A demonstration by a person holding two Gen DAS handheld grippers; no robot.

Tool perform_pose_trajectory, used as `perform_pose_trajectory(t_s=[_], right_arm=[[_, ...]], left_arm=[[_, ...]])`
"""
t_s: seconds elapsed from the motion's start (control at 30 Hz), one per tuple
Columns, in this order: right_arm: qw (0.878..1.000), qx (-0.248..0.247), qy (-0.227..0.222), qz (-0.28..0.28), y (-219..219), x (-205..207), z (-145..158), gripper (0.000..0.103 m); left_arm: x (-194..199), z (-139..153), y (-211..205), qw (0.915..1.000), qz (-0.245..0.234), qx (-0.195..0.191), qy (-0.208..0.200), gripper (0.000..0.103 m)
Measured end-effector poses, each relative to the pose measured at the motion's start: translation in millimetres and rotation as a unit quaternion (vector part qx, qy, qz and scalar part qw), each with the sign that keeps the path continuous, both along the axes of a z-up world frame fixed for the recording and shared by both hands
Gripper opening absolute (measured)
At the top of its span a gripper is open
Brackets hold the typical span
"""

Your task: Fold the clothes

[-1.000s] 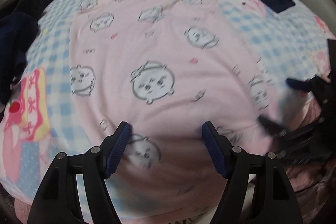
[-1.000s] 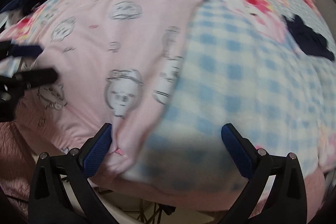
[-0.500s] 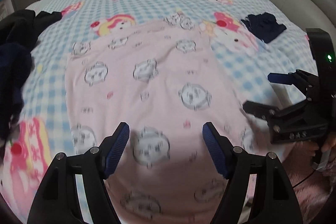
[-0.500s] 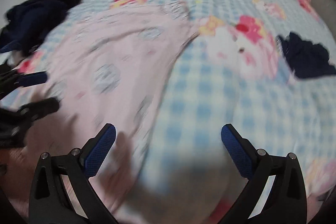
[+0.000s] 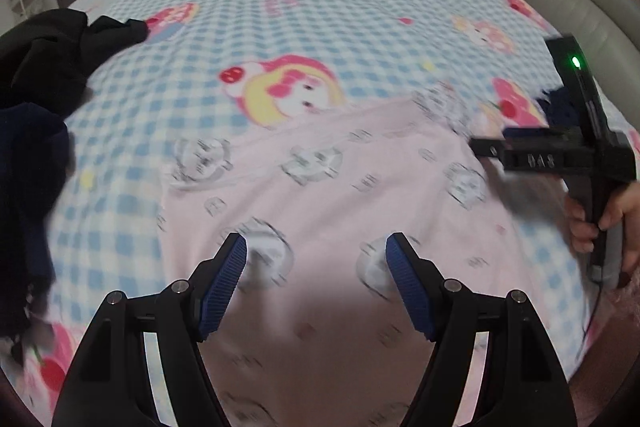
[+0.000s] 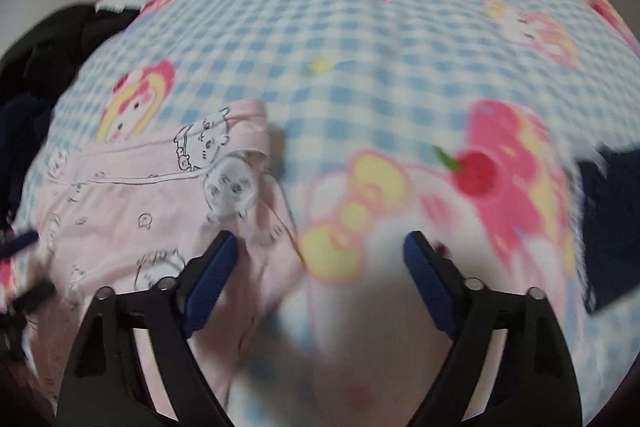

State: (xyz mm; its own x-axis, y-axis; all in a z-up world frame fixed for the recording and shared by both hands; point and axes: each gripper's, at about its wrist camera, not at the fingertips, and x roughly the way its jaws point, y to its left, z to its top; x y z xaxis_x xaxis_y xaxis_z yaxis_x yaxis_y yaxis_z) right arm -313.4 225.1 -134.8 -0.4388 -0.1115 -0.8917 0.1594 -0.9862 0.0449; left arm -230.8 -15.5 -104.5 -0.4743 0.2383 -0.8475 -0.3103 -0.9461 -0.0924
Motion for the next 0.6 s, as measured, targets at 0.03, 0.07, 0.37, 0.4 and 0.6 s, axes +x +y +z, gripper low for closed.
perform_pose_trajectory(t_s=[0.03, 0.07, 0.37, 0.4, 0.6], right_arm=[[1.000, 0.005, 0.000, 0.006, -4.1, -4.3, -4.1, 0.082], [1.000, 0.008, 0.002, 0.007, -5.3, -7.5, -7.0, 0.080], [0.995, 0.069, 0.030, -0.072, 41.2, -13.6, -2.3, 0.076], [0.996, 0.049, 0.028, -0.070, 46.8, -13.9, 1.4, 0.077], [0.998, -0.008, 0.054, 0.032, -12.1, -23.4, 26.5, 0.090]], left_arm=[[-11.0, -6.3, -3.0, 0.9999, 0.007, -0.008, -0.006, 0.074], [-22.0, -12.5, -6.0, 0.9997, 0.013, -0.017, -0.013, 0.074], [-38.2, -28.4, -63.0, 0.9972, 0.074, 0.008, -0.014, 0.074], [-36.1, -21.3, -71.8, 0.9954, 0.082, 0.048, -0.005, 0.074], [-55.3, -19.1, -82.0, 0.9920, 0.112, 0.057, -0.002, 0.074]])
